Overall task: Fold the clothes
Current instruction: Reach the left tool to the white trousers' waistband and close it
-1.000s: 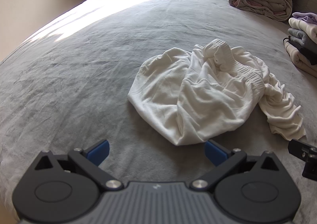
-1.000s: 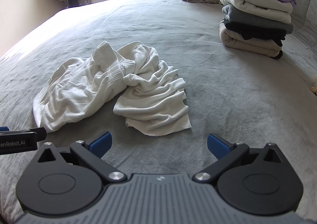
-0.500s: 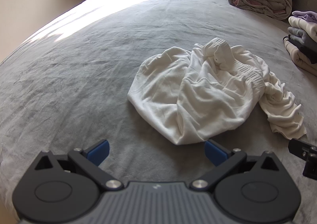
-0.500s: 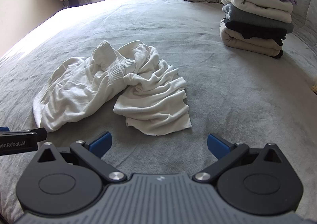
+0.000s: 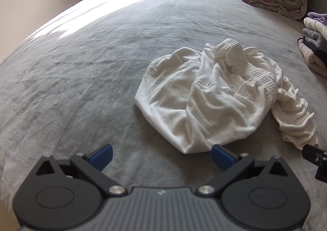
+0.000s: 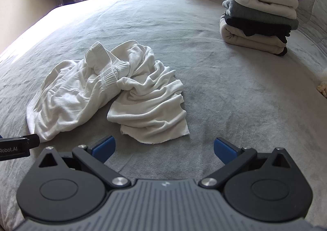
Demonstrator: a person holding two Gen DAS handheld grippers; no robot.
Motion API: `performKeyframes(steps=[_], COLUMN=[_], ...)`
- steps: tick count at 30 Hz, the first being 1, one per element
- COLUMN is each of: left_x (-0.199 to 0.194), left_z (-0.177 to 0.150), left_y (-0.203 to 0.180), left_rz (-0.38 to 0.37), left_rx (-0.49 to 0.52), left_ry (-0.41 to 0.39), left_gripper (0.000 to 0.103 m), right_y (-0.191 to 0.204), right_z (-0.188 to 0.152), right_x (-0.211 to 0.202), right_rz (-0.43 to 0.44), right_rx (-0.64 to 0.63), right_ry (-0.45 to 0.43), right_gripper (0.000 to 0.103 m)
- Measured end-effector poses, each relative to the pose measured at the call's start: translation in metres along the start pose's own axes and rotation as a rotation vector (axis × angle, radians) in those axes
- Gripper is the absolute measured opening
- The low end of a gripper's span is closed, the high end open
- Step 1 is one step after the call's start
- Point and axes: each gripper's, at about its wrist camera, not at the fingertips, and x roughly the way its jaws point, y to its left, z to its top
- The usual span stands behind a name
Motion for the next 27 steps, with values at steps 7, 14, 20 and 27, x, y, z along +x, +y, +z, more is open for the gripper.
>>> performKeyframes(steps=[7,14,20,27], left_x=[-0.007,0.014,0.041,0.053], left_z=[0.030,0.044,0.039,0.027], left_y=[-0.016,-0.032,-0.042,-0.047], left_rz=[-0.005,0.005,0.007,-0.009], left_rx=[0.045,0.060,0.108,0.163], left_ry=[-0.029,-0.037,-0.044,-0.105], left_gripper=[0.103,0.103,0.103,0.103], right_y=[0.002,0.001,-0.009,-0.022], right_z=[0.034,0.048,0.044,0.036], right_x=[-0.010,0.012,0.043,0.073], right_rz=[0.005,0.011,0.028,0.039], right_rx=[0.009,0.010,0.021,0.032], right_ry=[-0.026,-0.017,0.048,0.130], right_gripper=[0.103,0.103,0.103,0.103])
